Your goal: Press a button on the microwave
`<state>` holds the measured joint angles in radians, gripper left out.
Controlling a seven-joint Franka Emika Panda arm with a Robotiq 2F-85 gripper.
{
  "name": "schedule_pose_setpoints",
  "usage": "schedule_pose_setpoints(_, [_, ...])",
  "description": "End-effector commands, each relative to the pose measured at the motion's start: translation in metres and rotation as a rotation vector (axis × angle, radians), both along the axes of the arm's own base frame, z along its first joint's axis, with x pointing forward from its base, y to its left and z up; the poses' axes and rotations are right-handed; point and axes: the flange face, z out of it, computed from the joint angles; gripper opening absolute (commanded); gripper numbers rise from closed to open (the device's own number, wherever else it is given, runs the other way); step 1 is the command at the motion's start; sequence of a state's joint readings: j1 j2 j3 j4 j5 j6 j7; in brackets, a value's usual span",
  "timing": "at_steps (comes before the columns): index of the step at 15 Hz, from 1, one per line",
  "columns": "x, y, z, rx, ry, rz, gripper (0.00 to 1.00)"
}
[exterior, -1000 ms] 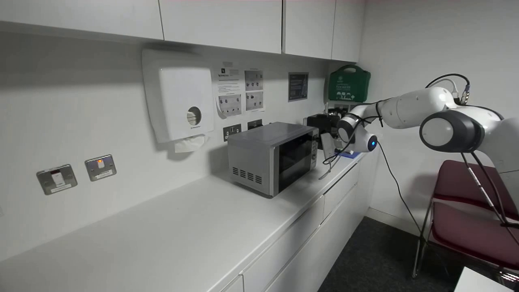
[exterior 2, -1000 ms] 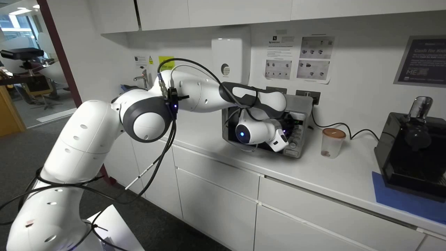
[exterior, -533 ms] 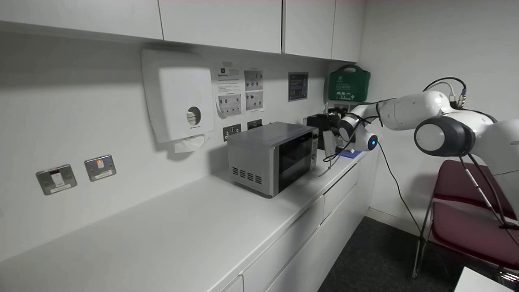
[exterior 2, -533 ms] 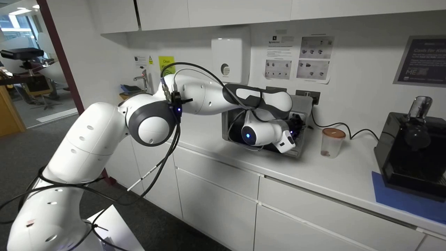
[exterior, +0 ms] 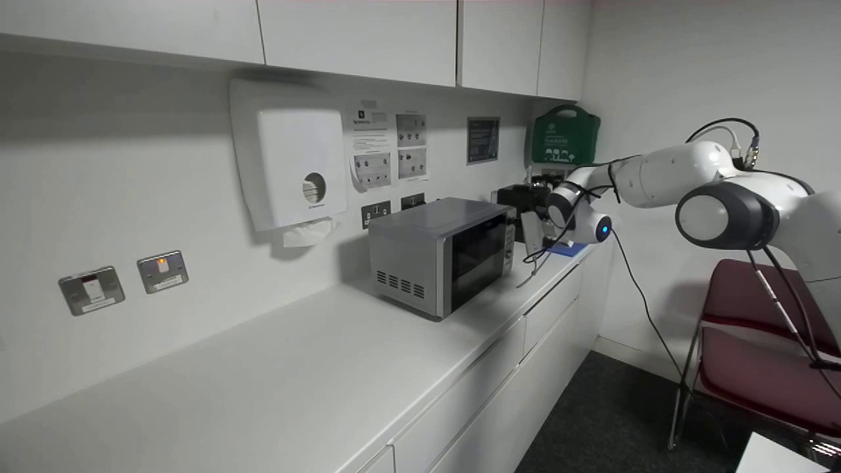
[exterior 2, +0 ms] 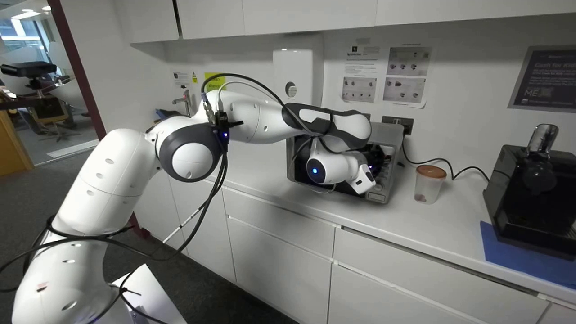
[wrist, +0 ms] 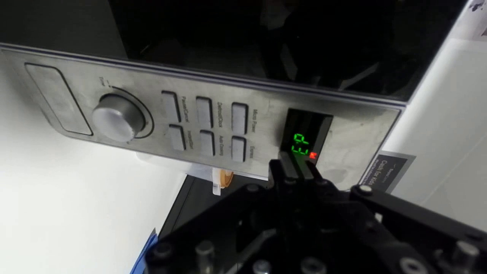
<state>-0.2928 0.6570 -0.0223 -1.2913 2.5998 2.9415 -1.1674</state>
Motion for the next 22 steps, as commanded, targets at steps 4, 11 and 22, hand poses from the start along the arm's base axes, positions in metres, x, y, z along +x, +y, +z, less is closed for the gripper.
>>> schedule_pose_setpoints(4, [-0.018,0.022,-0.002,-0.073,0.083,0.019,0.00])
schedule_pose_setpoints(11, [-0.016,0.018,-0.006,-0.115,0.116,-0.006,0.00])
schedule_pose_setpoints(22, [-0.006,0.038,-0.007,-0.125,0.116,0.012,0.00])
